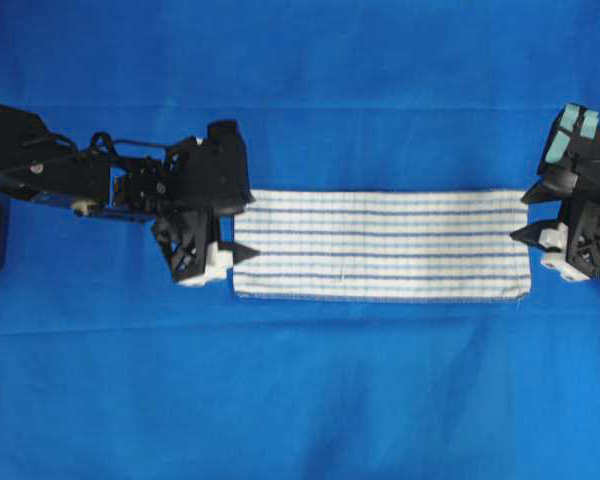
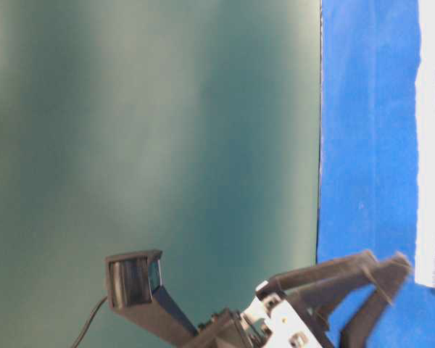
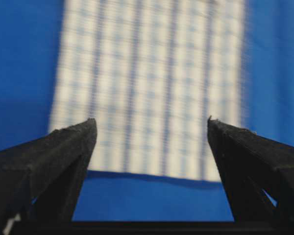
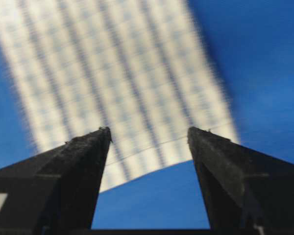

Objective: Fold the blue towel.

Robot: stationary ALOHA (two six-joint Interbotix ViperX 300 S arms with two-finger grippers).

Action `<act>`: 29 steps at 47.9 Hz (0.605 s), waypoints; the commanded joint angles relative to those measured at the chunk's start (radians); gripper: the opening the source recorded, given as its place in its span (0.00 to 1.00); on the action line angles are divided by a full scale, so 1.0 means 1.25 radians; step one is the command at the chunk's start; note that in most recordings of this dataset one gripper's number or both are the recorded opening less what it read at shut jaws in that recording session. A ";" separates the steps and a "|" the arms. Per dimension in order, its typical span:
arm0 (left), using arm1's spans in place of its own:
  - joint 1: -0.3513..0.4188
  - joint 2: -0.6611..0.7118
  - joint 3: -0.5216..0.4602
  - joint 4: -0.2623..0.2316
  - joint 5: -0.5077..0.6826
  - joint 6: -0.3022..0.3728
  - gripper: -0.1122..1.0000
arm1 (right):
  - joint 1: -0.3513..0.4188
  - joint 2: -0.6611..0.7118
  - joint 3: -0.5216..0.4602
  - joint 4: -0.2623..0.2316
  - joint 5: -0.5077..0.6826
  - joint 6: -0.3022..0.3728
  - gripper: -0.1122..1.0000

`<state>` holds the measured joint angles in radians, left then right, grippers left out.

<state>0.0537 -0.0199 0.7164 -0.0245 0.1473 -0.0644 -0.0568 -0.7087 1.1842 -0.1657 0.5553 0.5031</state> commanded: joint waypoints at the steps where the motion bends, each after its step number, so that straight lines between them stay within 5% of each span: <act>1: 0.021 -0.017 -0.022 0.000 -0.002 0.006 0.89 | -0.033 0.006 -0.017 -0.022 -0.001 0.001 0.68; 29: 0.071 0.074 -0.023 0.000 -0.050 0.034 0.89 | -0.136 0.160 -0.017 -0.071 -0.059 -0.001 0.68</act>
<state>0.1289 0.0644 0.7056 -0.0245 0.0997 -0.0230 -0.2102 -0.5415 1.1827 -0.2470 0.5047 0.5031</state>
